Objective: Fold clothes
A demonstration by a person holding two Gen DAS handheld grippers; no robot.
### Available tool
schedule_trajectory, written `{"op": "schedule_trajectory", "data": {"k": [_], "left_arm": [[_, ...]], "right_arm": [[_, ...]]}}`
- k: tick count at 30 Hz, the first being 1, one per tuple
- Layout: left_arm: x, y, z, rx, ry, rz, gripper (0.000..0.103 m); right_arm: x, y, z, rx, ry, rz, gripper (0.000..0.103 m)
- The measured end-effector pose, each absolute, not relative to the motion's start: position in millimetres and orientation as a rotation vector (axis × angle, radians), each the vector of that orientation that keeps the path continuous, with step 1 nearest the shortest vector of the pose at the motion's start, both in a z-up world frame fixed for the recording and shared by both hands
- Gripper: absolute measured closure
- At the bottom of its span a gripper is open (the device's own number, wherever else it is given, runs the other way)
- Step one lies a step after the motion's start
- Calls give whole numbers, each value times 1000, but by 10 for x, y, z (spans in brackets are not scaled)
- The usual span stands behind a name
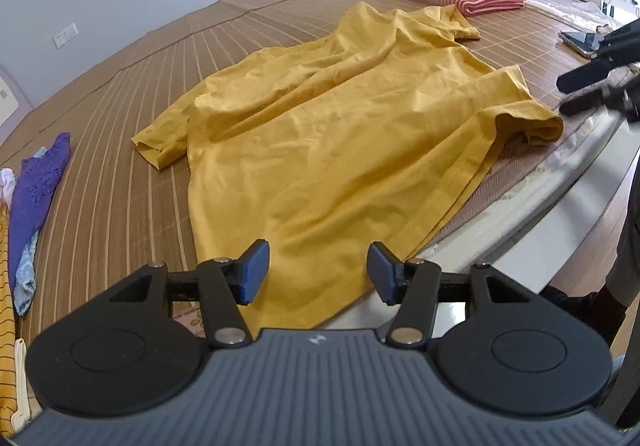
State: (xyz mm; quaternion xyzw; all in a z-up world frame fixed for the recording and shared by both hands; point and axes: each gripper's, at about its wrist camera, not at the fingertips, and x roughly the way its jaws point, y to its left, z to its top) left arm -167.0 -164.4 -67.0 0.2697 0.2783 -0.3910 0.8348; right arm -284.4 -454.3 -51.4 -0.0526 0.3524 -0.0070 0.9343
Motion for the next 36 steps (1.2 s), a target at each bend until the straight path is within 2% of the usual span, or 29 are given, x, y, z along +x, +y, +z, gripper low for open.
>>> {"op": "schedule_trajectory", "data": {"k": [1, 5, 6, 7, 8, 10, 18, 23, 26, 29, 32, 34, 36], "left_arm": [[-1678, -1641, -678, 583, 586, -820, 42], [-1699, -1587, -712, 609, 583, -802, 39], [-1703, -1567, -720, 610, 581, -798, 39], [-1706, -1549, -727, 609, 579, -794, 39], [-1709, -1536, -732, 606, 578, -792, 39], [-1725, -1525, -741, 605, 576, -794, 39], [-1896, -1688, -794, 650, 485, -882, 39], [-1994, -1780, -834, 685, 449, -914, 37], [-1969, -1731, -813, 671, 458, -908, 37], [-1920, -1628, -762, 648, 459, -878, 37], [-1750, -1445, -636, 505, 509, -878, 37], [-1621, -1340, -577, 390, 553, -885, 37], [-1523, -1297, -560, 324, 576, -869, 37]], "right_arm": [[-2833, -4499, -568, -124, 728, -15, 63], [-2766, -4362, -746, -172, 770, -33, 63], [-2749, -4360, -768, -159, 766, -33, 67], [-2728, -4372, -784, -137, 759, -38, 80], [-2720, -4390, -782, -117, 743, -39, 88], [-2714, -4427, -759, -89, 709, -48, 97], [-2868, -4585, -274, -84, 483, -149, 99], [-2875, -4677, -101, -97, 434, -202, 99], [-2832, -4728, -159, -133, 467, -253, 99], [-2735, -4801, -331, -160, 565, -288, 98], [-2741, -4755, -417, -185, 605, -278, 92], [-2780, -4714, -385, -186, 600, -254, 68], [-2802, -4697, -318, -172, 585, -228, 64]]}}
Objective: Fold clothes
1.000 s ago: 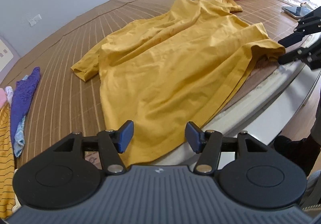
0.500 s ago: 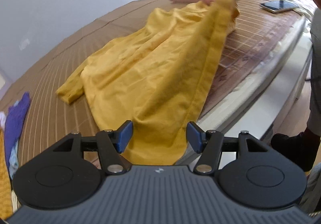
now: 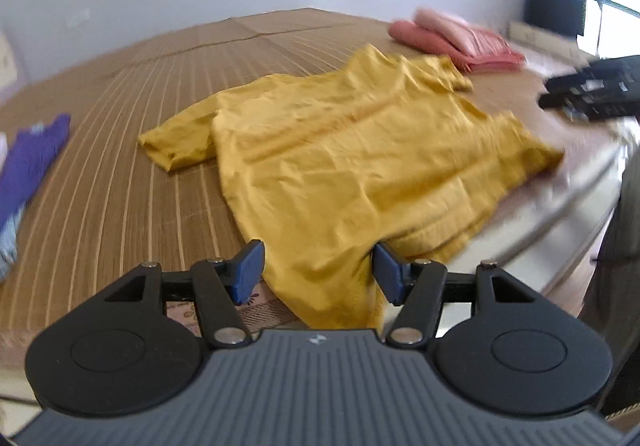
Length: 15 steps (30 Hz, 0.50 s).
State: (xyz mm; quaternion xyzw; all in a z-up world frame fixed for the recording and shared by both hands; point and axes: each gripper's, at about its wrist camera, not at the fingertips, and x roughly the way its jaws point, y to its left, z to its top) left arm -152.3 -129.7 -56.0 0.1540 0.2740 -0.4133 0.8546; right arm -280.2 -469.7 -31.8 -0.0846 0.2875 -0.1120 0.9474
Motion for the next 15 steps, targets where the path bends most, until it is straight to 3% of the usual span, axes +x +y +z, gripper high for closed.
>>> {"op": "schedule_trajectory", "data": {"k": [5, 8, 10, 15], "left_arm": [[-1314, -1318, -620, 197, 647, -817, 37], [-1284, -1264, -604, 154, 645, -845, 37], [-1268, -1183, -585, 116, 649, -871, 37], [-1199, -1095, -571, 96, 630, -878, 37]], "right_arm": [[-2705, -4676, -52, -95, 515, -96, 60], [-2371, -4541, 138, -89, 521, 32, 52], [-2092, -4424, 243, -97, 526, 112, 39], [-1154, -4018, 253, -89, 584, 253, 33]]}}
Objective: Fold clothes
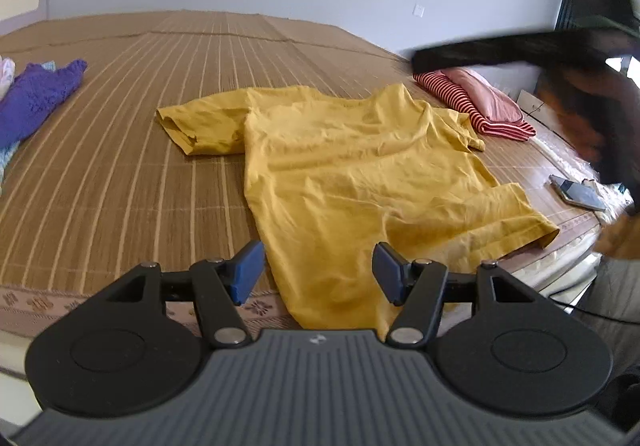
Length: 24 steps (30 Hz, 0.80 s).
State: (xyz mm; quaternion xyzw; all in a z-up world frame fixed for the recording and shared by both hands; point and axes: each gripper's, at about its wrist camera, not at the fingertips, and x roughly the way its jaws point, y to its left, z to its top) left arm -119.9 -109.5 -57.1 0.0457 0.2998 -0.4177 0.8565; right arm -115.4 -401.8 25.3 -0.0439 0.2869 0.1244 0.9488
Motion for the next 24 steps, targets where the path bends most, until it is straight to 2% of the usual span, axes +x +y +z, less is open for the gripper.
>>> {"op": "schedule_trajectory", "data": {"k": [8, 10, 14, 15, 17, 19, 21, 23, 24], "left_arm": [[-974, -1391, -807, 87, 701, -865, 37], [-990, -1418, -864, 88, 695, -859, 37], [-1023, -1450, -923, 129, 666, -872, 39], [-1022, -1448, -932, 134, 661, -874, 39], [-1022, -1434, -947, 135, 651, -865, 47], [-1034, -1437, -959, 144, 635, -838, 55], [-1037, -1406, -957, 139, 622, -816, 65], [-1029, -1360, -963, 117, 617, -798, 76], [-1025, -1336, -966, 106, 614, -791, 79]], "right_arm": [[196, -3258, -360, -203, 807, 418, 32], [348, -3077, -520, -267, 835, 419, 39], [532, -2941, -630, -290, 837, 423, 45], [571, -2924, -654, -299, 844, 414, 50], [614, -2942, -734, -329, 875, 391, 62], [610, -3007, -772, -291, 889, 414, 78], [584, -3072, -750, -257, 878, 407, 89], [563, -3134, -715, -225, 867, 393, 92], [534, -3173, -682, -213, 855, 393, 93]]}}
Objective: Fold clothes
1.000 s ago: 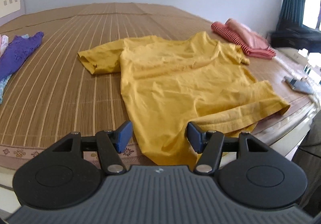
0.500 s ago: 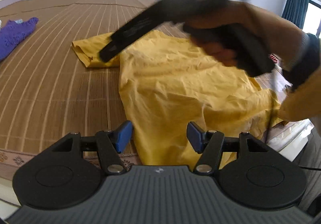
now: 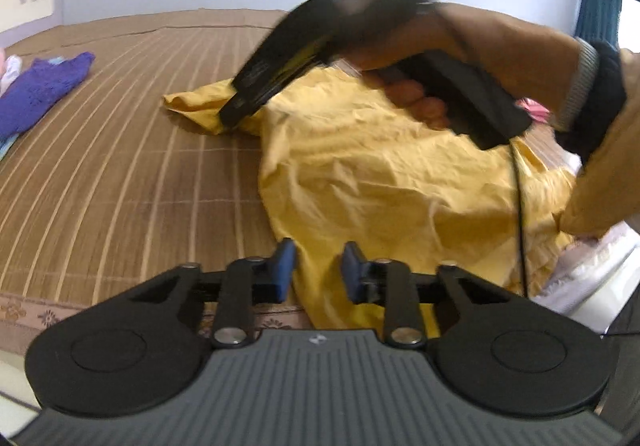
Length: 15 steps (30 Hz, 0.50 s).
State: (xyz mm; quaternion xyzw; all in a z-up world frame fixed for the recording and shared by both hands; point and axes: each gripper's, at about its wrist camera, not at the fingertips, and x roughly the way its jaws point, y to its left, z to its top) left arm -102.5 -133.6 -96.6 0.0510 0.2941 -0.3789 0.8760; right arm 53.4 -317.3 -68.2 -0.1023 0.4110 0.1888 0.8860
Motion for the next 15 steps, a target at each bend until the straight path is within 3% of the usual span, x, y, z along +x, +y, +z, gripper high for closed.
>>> {"op": "schedule_trajectory", "data": {"k": [2, 5, 15], "left_arm": [[-1029, -1304, -966, 102, 603, -774, 91], [-1023, -1268, -952, 73, 603, -755, 96], [-1031, -1203, -789, 84, 550, -753, 98]], "right_arm": [[458, -3280, -570, -154, 813, 397, 93], [338, -3439, -360, -74, 741, 399, 93], [155, -3917, 151, 147, 596, 398, 93]]}}
